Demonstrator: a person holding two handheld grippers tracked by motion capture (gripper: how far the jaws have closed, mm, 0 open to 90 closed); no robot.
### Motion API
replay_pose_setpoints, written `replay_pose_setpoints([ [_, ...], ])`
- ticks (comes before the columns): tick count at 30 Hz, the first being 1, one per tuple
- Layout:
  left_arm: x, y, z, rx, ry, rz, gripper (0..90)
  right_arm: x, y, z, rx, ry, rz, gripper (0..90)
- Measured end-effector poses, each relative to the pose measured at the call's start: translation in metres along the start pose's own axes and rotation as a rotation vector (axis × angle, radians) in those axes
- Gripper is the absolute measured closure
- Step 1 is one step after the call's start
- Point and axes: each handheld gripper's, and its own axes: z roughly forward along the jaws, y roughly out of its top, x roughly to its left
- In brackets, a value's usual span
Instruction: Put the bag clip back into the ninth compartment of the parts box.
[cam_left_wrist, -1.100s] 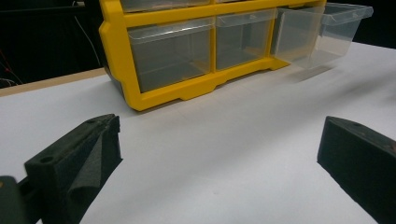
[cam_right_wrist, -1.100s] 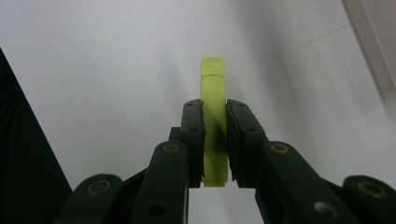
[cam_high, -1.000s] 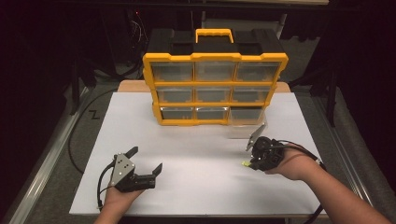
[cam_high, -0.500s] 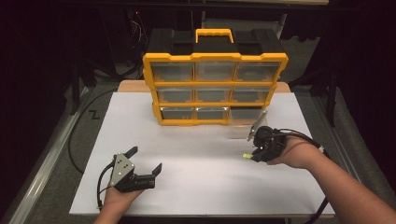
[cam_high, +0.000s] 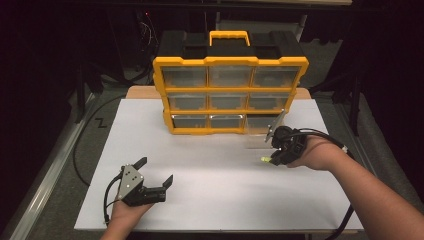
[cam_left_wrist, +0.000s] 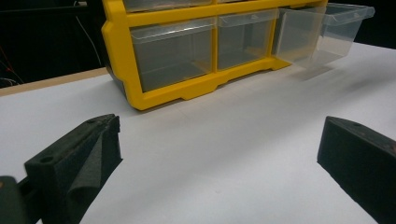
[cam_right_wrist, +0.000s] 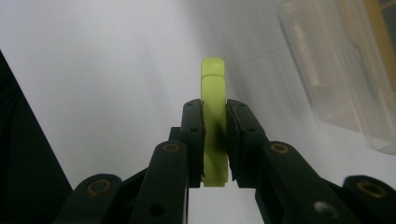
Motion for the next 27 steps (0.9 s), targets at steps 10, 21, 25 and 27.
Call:
replay_pose_setpoints([
  [10,0.0,-0.001,0.0,0.003,-0.007,-0.003,0.3,-0.014,0.005,-0.01,0.005,-0.02,0.014,80.3],
  [21,0.0,-0.001,0.001,0.005,-0.009,-0.006,0.4,-0.027,0.01,-0.013,0.01,-0.024,0.028,80.3],
  [25,0.0,-0.001,0.001,0.006,-0.011,-0.006,0.4,-0.031,0.014,-0.012,0.016,-0.027,0.025,80.3],
  [27,0.001,-0.001,0.001,0.006,-0.01,-0.006,0.3,-0.032,0.016,-0.012,0.016,-0.029,0.026,80.3],
])
